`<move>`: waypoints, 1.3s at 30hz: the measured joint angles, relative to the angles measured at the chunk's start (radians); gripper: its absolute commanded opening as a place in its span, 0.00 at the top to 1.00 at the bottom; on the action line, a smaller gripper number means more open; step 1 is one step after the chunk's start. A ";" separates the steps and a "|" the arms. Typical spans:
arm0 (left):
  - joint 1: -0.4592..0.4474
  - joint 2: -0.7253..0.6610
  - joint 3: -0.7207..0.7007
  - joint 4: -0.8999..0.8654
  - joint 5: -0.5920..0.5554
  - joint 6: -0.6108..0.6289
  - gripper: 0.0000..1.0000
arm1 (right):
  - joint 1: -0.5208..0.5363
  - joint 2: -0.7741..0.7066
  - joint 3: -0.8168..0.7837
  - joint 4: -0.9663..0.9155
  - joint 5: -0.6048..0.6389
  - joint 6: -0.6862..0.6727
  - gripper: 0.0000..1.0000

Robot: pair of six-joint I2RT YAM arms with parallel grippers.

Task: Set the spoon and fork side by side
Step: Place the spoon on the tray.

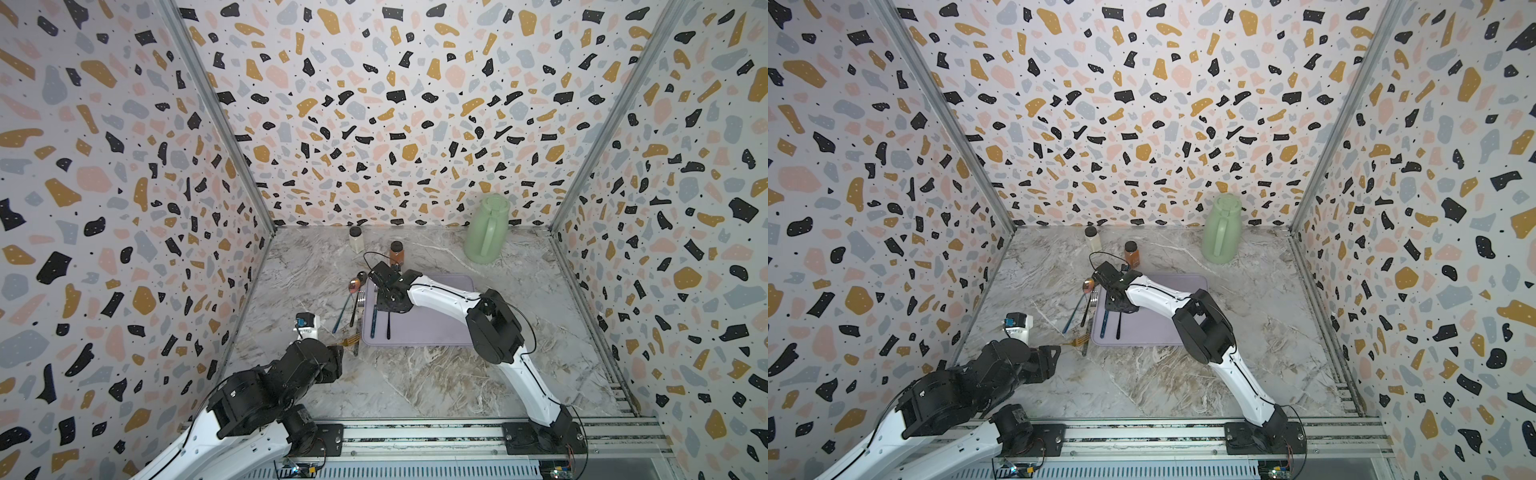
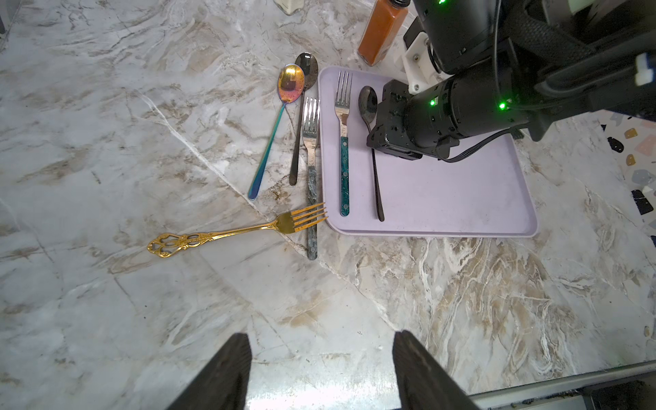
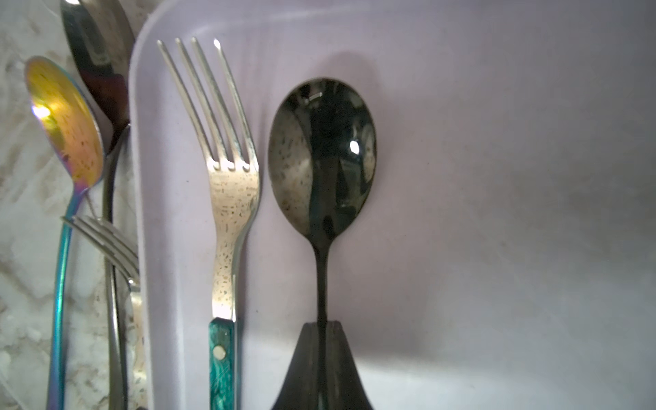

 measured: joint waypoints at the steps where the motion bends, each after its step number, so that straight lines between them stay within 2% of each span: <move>1: 0.000 -0.001 -0.001 0.000 0.000 -0.001 0.34 | 0.001 0.006 0.003 0.003 0.000 0.002 1.00; 3: 0.000 -0.005 -0.003 0.000 0.000 -0.004 0.34 | 0.004 0.010 0.012 0.005 -0.002 0.007 1.00; 11: 0.000 -0.005 -0.004 -0.001 0.000 -0.010 0.34 | 0.016 0.013 0.015 0.011 -0.013 0.011 0.82; 23: 0.000 -0.005 -0.005 0.000 0.000 -0.011 0.34 | 0.003 -0.095 -0.110 0.023 -0.027 0.010 0.74; 27: 0.000 0.000 -0.019 0.005 -0.004 -0.011 0.34 | -0.006 -0.174 -0.156 0.027 -0.027 -0.010 0.63; 32: 0.000 0.056 -0.058 0.064 -0.023 -0.010 0.33 | -0.017 -0.314 -0.227 0.031 -0.020 -0.048 0.59; 39: 0.028 0.253 -0.073 0.231 -0.071 0.050 0.32 | -0.053 -0.513 -0.413 0.089 -0.030 -0.110 0.56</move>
